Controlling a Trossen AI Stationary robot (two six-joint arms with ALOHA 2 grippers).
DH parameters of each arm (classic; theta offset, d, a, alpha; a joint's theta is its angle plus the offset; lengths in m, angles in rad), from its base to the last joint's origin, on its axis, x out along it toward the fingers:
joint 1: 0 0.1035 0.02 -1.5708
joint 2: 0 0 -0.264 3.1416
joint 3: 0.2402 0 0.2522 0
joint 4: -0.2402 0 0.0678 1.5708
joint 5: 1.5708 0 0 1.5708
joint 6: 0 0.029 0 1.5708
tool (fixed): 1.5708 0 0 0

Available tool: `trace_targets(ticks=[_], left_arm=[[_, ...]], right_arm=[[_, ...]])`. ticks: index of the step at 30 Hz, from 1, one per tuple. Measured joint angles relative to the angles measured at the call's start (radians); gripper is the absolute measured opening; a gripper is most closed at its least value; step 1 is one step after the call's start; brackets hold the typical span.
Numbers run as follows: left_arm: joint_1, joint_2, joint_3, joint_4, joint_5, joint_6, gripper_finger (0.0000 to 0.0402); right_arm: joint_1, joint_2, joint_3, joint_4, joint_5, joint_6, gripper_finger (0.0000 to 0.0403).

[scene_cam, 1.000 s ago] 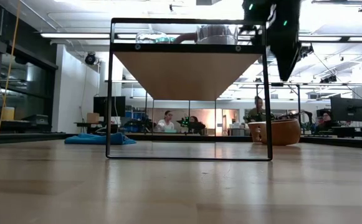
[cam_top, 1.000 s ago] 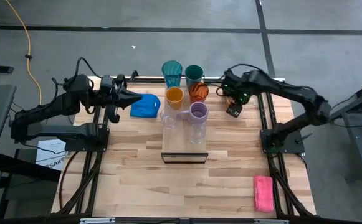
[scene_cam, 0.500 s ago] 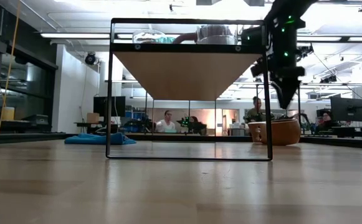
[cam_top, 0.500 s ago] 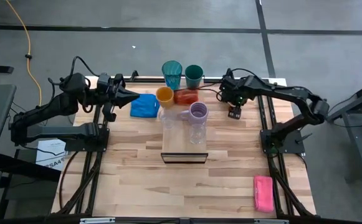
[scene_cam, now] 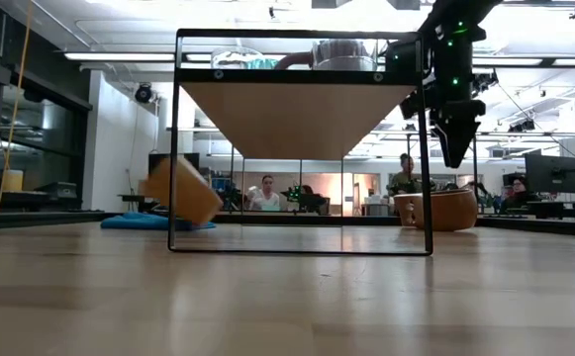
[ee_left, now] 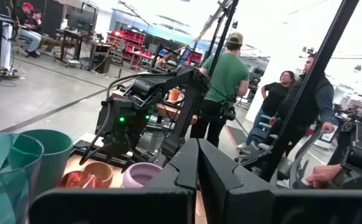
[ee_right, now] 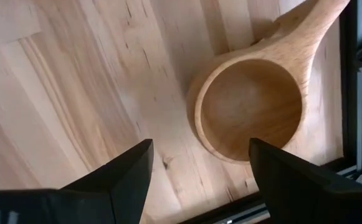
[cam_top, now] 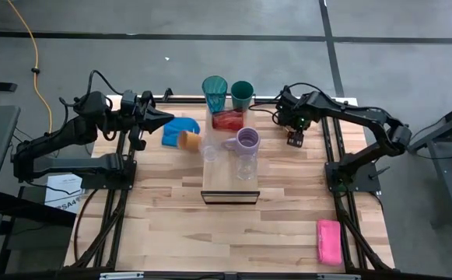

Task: Stack small to large cups/mugs on shelf
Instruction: Put the brown mug on the shelf

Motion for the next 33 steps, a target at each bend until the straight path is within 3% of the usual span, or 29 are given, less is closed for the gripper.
trace_targets(ticks=[5, 18, 33], left_arm=[[0.0, 0.0, 0.0, 0.0, 0.0, 0.0, 0.0], [0.0, 0.0, 0.0, -0.002, -0.031, 0.0, 0.0], [0.0, 0.0, 0.0, -0.002, -0.062, -0.003, 0.0]], right_arm=[[-0.007, 0.0, -0.007, -0.021, 0.0, -0.048, 0.0254], [-0.104, -0.039, -0.167, 0.217, 0.003, -0.188, 0.0254], [-0.164, -0.022, -0.281, 0.318, -0.044, -0.291, 0.0254]])
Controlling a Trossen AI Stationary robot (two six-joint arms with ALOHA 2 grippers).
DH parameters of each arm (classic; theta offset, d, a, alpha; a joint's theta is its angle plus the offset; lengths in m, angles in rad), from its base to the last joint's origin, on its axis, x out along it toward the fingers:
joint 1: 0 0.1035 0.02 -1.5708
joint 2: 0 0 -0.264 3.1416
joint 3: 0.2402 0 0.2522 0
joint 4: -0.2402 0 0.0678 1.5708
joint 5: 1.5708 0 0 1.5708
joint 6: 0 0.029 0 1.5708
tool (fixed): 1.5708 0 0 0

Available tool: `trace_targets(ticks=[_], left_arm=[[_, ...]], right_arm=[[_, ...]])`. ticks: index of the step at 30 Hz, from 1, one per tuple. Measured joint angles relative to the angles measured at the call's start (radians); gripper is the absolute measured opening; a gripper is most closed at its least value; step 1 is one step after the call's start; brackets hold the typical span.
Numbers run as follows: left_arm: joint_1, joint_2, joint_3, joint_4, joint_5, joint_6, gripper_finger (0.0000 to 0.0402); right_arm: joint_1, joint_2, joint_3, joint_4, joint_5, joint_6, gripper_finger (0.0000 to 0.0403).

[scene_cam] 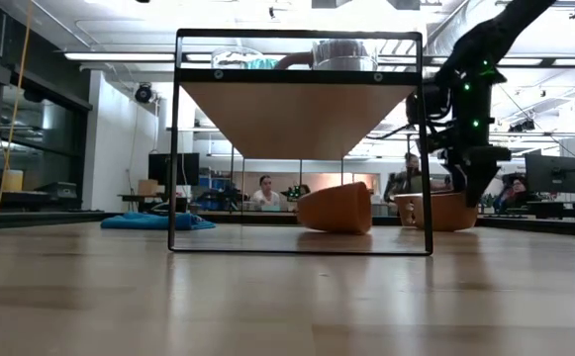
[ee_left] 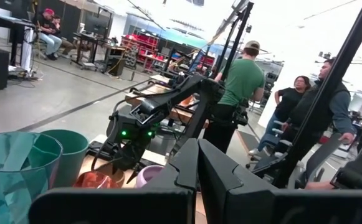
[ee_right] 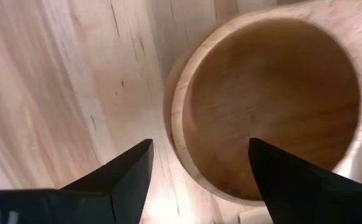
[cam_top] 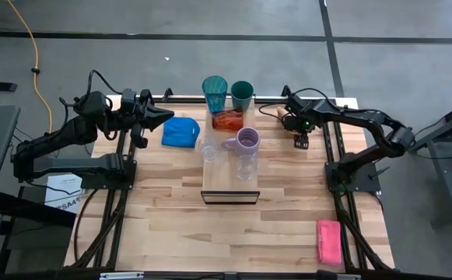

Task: Stack small to large cups/mugs on shelf
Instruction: Put the brown mug on the shelf

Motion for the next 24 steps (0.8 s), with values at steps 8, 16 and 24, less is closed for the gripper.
trace_targets(ticks=[8, 16, 24], left_arm=[[0.0, 0.0, 0.0, 0.0, -0.003, -0.002, 0.0], [0.0, 0.0, 0.0, 0.0, -0.003, -0.024, 0.0], [0.0, 0.0, 0.0, 0.0, -0.003, -0.026, 0.0]], right_arm=[[-0.016, 0.0, -0.053, 0.056, 0.031, 0.049, 0.0181], [-0.017, -0.003, -0.06, -0.003, 0.087, 0.139, 0.002], [-0.016, -0.164, 0.0, -0.173, 0.046, 0.272, 0.0006]])
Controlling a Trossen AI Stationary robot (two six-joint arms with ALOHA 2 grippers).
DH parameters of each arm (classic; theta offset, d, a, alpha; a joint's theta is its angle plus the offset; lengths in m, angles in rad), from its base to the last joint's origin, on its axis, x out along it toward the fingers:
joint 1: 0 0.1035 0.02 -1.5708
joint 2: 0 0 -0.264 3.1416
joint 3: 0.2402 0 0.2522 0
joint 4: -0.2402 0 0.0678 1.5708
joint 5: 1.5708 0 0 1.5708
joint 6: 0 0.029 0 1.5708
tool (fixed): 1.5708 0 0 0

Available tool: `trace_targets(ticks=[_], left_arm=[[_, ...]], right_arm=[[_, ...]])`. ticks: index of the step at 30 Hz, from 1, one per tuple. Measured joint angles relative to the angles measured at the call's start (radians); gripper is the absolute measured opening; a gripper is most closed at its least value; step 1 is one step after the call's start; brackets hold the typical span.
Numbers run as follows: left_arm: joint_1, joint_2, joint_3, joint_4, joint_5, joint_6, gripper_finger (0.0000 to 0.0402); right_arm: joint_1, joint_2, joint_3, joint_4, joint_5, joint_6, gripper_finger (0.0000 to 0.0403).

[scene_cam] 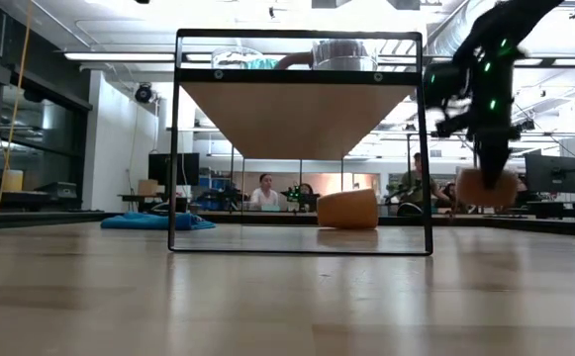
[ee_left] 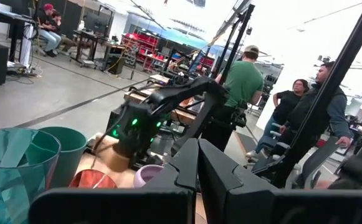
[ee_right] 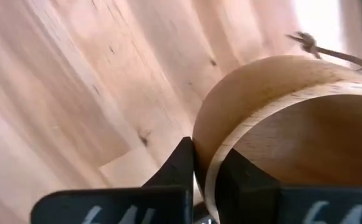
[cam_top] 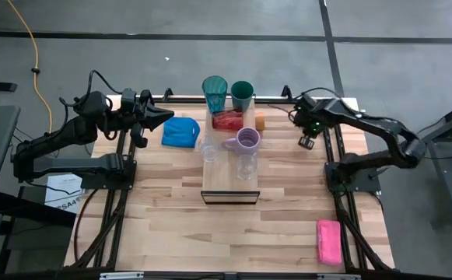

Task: Stack small to large cups/mugs on shelf
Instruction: Put the brown mug on the shelf

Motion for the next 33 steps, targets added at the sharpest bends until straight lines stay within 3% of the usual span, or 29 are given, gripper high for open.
trace_targets(ticks=[7, 12, 21, 28, 33], left_arm=[[0.0, 0.0, 0.0, 0.0, 0.0, -0.001, 0.0], [0.0, 0.0, 0.0, 0.0, 0.0, -0.002, 0.0], [0.0, 0.0, 0.0, 0.0, 0.018, -0.027, 0.0], [0.0, 0.0, 0.0, 0.008, 0.11, -0.043, 0.0], [-0.001, -0.002, 0.001, 0.058, 0.221, -0.051, 0.0]], right_arm=[[0.039, -0.243, 0.147, -0.131, 0.0, 0.201, 0.0003], [0.139, -0.332, 0.314, -0.147, -0.008, 0.385, 0.0002], [0.514, -0.337, 0.579, -0.083, -0.028, 0.599, 0.0001], [0.863, -0.32, 0.592, 0.069, -0.02, 0.708, 0.0001], [1.021, -0.285, 0.592, 0.174, 0.112, 0.675, 0.0001]])
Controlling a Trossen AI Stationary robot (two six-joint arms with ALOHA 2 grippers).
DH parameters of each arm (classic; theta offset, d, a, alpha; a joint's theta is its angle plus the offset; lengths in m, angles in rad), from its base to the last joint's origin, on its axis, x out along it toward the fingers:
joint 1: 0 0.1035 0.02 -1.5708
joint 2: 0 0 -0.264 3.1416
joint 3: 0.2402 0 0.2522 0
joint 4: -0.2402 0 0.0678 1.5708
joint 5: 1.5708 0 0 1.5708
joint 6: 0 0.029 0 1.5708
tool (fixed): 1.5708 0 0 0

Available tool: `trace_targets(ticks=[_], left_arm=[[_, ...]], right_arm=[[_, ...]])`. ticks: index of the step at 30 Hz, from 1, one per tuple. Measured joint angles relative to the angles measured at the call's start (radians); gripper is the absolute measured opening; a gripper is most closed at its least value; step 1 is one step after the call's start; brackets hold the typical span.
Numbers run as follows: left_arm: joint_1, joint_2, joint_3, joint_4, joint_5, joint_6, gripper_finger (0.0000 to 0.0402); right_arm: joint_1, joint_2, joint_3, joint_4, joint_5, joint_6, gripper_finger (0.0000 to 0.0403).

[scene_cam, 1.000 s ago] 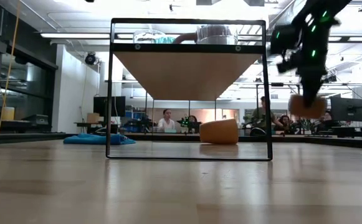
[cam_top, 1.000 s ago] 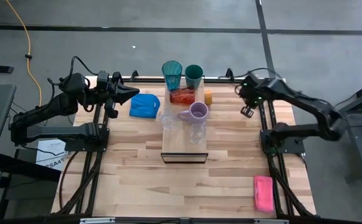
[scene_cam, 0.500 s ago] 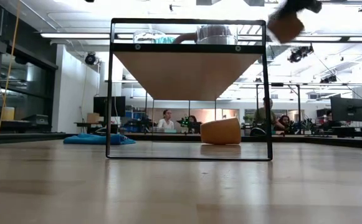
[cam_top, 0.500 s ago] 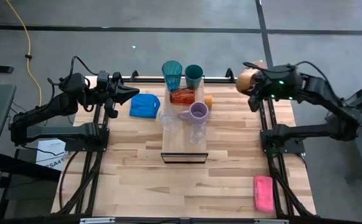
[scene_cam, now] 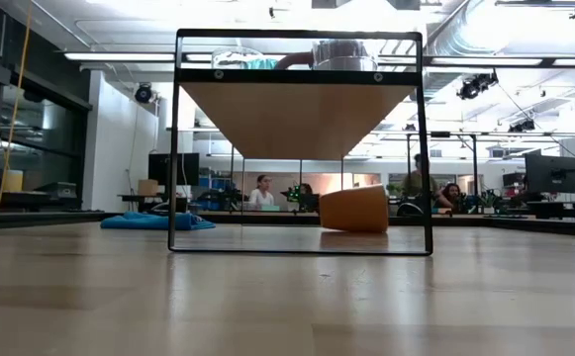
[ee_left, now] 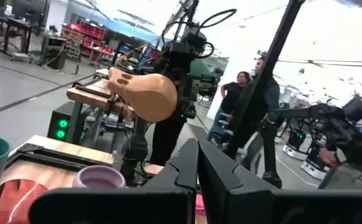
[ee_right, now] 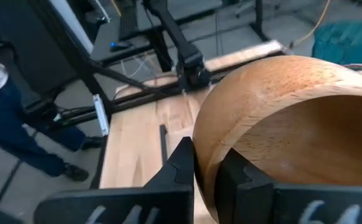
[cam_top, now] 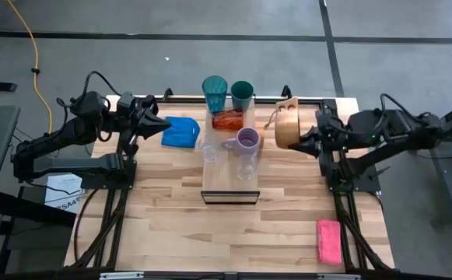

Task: Stack small to large cups/mugs on shelf
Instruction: Put the brown mug on the shelf

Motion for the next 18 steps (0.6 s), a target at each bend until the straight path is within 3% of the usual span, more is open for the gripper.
trace_targets(ticks=[5, 18], left_arm=[[0.001, 0.001, 0.0, 0.001, -0.011, 0.0, 0.0], [0.001, 0.001, 0.0, -0.004, -0.014, 0.0, 0.0]], right_arm=[[0.039, 0.021, 0.0, 0.007, 0.062, -0.004, 0.0001], [0.04, 0.024, 0.0, 0.017, 0.054, 0.0, 0.0001]])
